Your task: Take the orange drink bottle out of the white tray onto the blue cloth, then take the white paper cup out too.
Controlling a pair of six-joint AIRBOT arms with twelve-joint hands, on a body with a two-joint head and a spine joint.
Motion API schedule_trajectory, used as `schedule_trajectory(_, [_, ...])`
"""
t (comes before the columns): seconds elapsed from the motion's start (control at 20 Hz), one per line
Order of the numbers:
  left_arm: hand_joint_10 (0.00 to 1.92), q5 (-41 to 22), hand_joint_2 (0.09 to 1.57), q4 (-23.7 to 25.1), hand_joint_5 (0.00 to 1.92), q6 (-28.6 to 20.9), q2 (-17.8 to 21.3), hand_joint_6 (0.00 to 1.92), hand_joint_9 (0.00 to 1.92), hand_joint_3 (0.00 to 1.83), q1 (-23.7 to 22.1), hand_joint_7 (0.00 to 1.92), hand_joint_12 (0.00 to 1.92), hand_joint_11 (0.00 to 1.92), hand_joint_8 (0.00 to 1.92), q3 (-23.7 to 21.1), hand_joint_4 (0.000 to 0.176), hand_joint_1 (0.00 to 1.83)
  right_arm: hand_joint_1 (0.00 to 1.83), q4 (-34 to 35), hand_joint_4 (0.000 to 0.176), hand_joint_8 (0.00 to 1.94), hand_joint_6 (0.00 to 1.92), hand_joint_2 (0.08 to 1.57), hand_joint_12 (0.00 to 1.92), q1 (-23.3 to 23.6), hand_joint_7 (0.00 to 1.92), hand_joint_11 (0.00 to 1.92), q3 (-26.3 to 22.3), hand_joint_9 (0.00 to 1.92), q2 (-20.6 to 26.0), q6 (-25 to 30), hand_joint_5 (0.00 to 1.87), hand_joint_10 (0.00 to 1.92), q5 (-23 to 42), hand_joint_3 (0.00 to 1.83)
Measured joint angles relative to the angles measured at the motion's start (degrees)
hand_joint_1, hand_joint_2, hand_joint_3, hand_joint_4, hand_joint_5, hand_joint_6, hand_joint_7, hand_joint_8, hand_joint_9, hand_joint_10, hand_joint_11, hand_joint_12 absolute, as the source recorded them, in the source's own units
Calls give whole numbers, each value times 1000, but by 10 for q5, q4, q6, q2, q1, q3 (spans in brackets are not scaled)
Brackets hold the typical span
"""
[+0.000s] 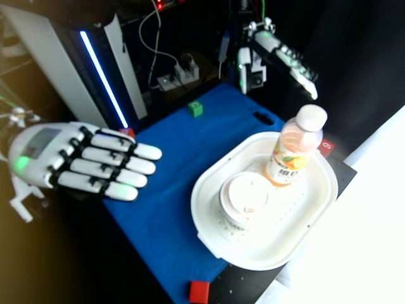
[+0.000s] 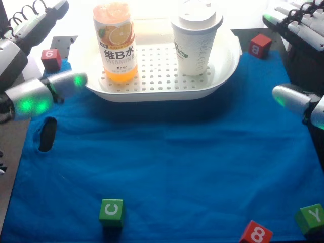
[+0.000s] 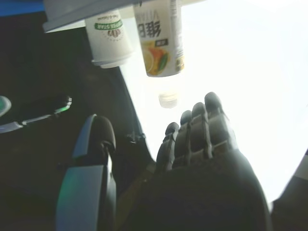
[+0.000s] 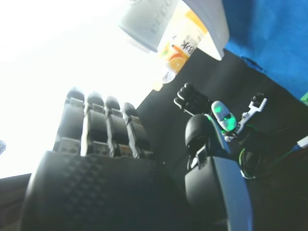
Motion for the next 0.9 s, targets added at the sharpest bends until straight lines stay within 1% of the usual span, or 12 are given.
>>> schedule_trajectory(0.1, [0,8,1198,-20,0,-19,-18,0,0,0,0,0,14,29,0,21,176,411,148,1,0,0,0,1373,0,0,0,0,1,0,-5,0,0,0,0,21])
schedule_trajectory(0.15, [0,13,1124,-38,0,-26,-31,0,0,77,-1,0,222,5,0,32,176,436,118,1,0,0,0,1376,0,0,0,0,5,0,-9,0,0,0,-1,19])
schedule_trajectory(0.2, [0,26,1132,-45,0,-39,-44,0,0,5,-8,0,617,0,0,49,176,471,121,5,0,0,0,1374,0,0,0,0,5,0,-12,0,0,0,-2,14])
schedule_trajectory(0.25, [0,47,1119,-49,0,-56,-58,0,0,1,-22,0,913,0,0,73,176,492,137,6,0,0,0,1377,0,0,0,0,5,0,-13,0,0,0,-4,12])
schedule_trajectory(0.35, [0,90,1060,-59,0,-63,-75,0,0,4,-56,0,106,0,0,108,176,551,157,6,0,0,0,1374,0,0,0,0,5,0,-14,0,0,0,-4,7])
schedule_trajectory(0.4, [0,113,1030,-61,0,-64,-83,0,0,0,-76,0,20,0,0,131,174,572,141,9,0,0,0,1374,0,0,0,0,4,0,-16,0,0,0,-5,6])
schedule_trajectory(0.5, [0,145,961,-67,0,-67,-95,0,0,0,-101,0,0,0,0,160,176,604,133,12,0,0,0,1369,0,0,0,0,4,0,-17,1,0,0,-5,3])
schedule_trajectory(0.6, [0,212,942,-70,0,-68,-119,0,0,0,-134,0,0,0,0,198,173,615,129,14,0,0,0,1358,0,0,0,0,4,0,-24,4,0,0,-6,0])
schedule_trajectory(0.7, [0,236,925,-67,0,-68,-127,0,0,0,-148,0,0,0,0,212,175,669,127,12,0,0,0,1358,0,-4,0,0,4,0,-25,5,0,0,-4,0])
schedule_trajectory(0.75, [0,250,884,-63,0,-68,-137,0,0,0,-163,0,0,0,0,225,176,703,187,13,0,0,0,1353,0,-5,0,0,4,0,-27,7,0,0,-6,0])
schedule_trajectory(0.85, [0,275,868,-52,0,-68,-155,0,0,0,-187,0,0,0,0,247,176,749,210,14,0,0,0,1348,0,-9,0,0,4,0,-26,12,0,0,-7,0])
schedule_trajectory(0.9, [0,283,865,-44,0,-68,-163,0,0,0,-195,0,0,0,0,257,176,721,216,14,0,0,0,1346,0,-9,0,0,4,0,-27,14,0,0,-8,0])
